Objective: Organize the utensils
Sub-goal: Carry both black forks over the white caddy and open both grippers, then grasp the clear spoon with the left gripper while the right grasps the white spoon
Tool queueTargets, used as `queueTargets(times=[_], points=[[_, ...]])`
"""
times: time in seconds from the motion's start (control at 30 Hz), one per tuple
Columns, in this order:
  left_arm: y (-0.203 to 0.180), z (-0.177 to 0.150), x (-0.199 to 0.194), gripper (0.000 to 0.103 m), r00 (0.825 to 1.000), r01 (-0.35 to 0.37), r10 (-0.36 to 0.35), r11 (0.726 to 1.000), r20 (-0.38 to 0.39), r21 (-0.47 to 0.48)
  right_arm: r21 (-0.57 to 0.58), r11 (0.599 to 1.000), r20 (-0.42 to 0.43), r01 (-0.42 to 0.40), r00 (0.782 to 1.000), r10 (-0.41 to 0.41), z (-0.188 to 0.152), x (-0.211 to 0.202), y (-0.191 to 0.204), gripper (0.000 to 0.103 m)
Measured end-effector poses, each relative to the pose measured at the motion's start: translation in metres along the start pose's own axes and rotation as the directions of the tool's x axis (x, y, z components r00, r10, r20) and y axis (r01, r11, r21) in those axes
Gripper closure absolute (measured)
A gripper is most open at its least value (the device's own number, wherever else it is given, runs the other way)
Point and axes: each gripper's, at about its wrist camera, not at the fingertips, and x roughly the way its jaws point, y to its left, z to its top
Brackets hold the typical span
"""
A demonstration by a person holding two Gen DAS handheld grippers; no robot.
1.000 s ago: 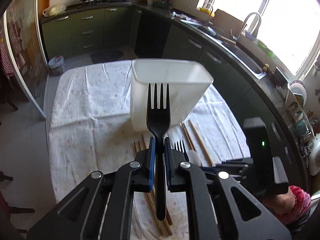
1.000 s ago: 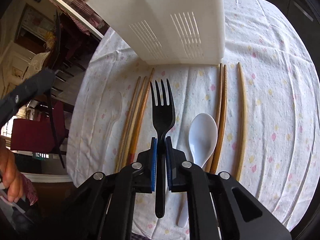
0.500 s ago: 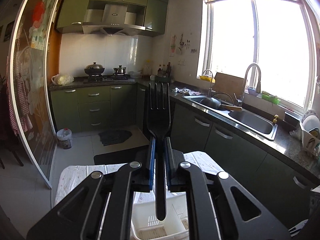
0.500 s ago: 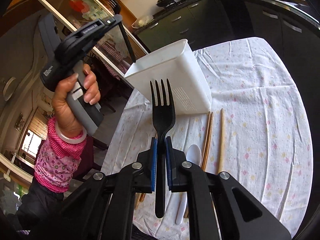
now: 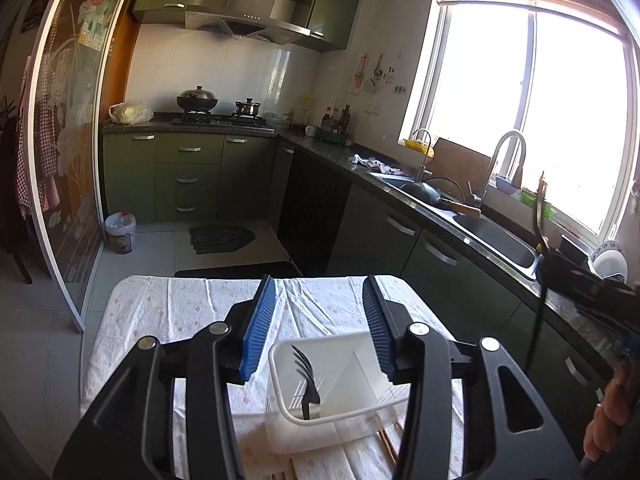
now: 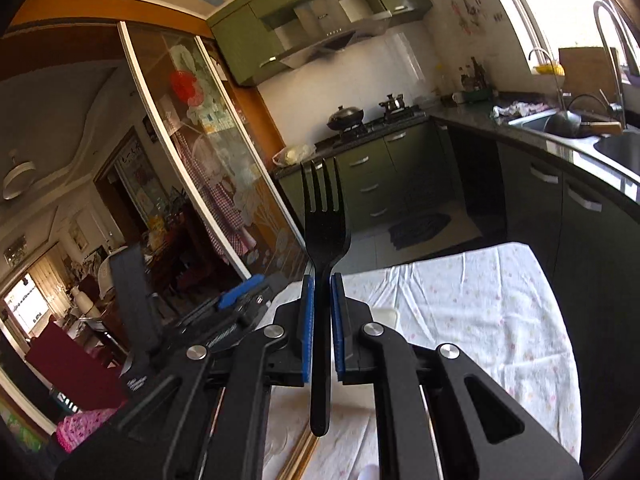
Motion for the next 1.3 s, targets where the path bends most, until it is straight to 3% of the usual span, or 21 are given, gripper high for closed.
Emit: queueTargets(times=[0.13, 0.23, 0.33, 0.4, 0.5, 0.57, 0.6, 0.63, 0.77, 0.9, 1.0, 1.07, 1.13, 1.2, 1.27, 1.3], points=[[0.007, -0.007, -0.033, 0.051, 1.0, -0.013, 0.013, 1.0, 0.014, -0.004, -0.04, 0.996, 0.067, 0.078, 0.995, -0.075, 0.015, 0.031, 0.008, 0.094], [0.01, -0.018, -0.049, 0.051, 0.999, -0.036, 0.037, 0.999, -0.015, 0.023, -0.054, 0.993, 0.041, 0.106, 0.994, -0.104, 0.004, 0.061, 0.004, 0.094], [0.019, -0.035, -0.055, 0.047, 0.993, -0.057, 0.058, 0.998, -0.102, 0.013, -0.06, 0.992, -0.011, 0.114, 0.993, -0.114, -0.014, 0.085, 0.002, 0.094], [0.025, -0.051, -0.052, 0.046, 0.978, -0.07, 0.071, 0.997, -0.196, 0.01, -0.075, 0.99, -0.041, 0.122, 0.991, -0.125, -0.028, 0.098, -0.005, 0.094], [0.035, -0.079, -0.042, 0.046, 0.93, -0.08, 0.073, 0.997, -0.36, -0.004, -0.099, 0.987, -0.083, 0.124, 0.988, -0.132, -0.043, 0.104, -0.008, 0.093], [0.042, -0.097, -0.034, 0.045, 0.886, -0.086, 0.064, 0.996, -0.458, -0.027, -0.115, 0.984, -0.074, 0.133, 0.987, -0.142, -0.048, 0.097, -0.008, 0.081], [0.044, -0.106, -0.03, 0.044, 0.863, -0.093, 0.066, 0.995, -0.501, -0.028, -0.114, 0.984, -0.059, 0.136, 0.988, -0.143, -0.05, 0.089, -0.009, 0.07], [0.047, -0.115, -0.026, 0.044, 0.842, -0.097, 0.071, 0.995, -0.535, -0.022, -0.111, 0.984, -0.045, 0.138, 0.989, -0.144, -0.05, 0.081, -0.009, 0.068], [0.054, -0.135, -0.012, 0.045, 0.774, -0.135, 0.108, 0.991, -0.624, 0.004, -0.09, 0.989, -0.02, 0.113, 0.993, -0.115, -0.054, 0.034, -0.009, 0.068], [0.057, -0.149, 0.005, 0.049, 0.707, -0.133, 0.073, 0.991, -0.703, -0.03, -0.08, 0.993, -0.036, 0.09, 0.995, -0.093, -0.068, -0.003, -0.013, 0.066], [0.056, -0.16, 0.01, 0.05, 0.671, -0.133, 0.063, 0.991, -0.738, -0.036, -0.077, 0.993, -0.053, 0.085, 0.995, -0.089, -0.08, -0.024, -0.018, 0.064], [0.052, -0.162, 0.008, 0.05, 0.667, -0.131, 0.083, 0.991, -0.74, -0.007, -0.067, 0.994, -0.07, 0.084, 0.994, -0.088, -0.087, -0.033, -0.022, 0.064], [0.048, -0.165, 0.005, 0.051, 0.649, -0.123, 0.07, 0.992, -0.757, -0.014, -0.06, 0.995, -0.079, 0.082, 0.993, -0.087, -0.093, -0.041, -0.026, 0.064], [0.045, -0.168, 0.002, 0.056, 0.634, -0.121, 0.075, 0.993, -0.769, -0.003, -0.048, 0.996, -0.087, 0.077, 0.993, -0.081, -0.097, -0.046, -0.03, 0.064], [0.038, -0.172, -0.003, 0.075, 0.622, -0.121, 0.09, 0.992, -0.778, 0.017, -0.035, 0.997, -0.093, 0.072, 0.993, -0.075, -0.1, -0.049, -0.032, 0.064], [0.036, -0.174, -0.005, 0.077, 0.617, -0.121, 0.094, 0.992, -0.782, 0.024, -0.03, 0.997, -0.095, 0.07, 0.993, -0.072, -0.1, -0.05, -0.033, 0.062]])
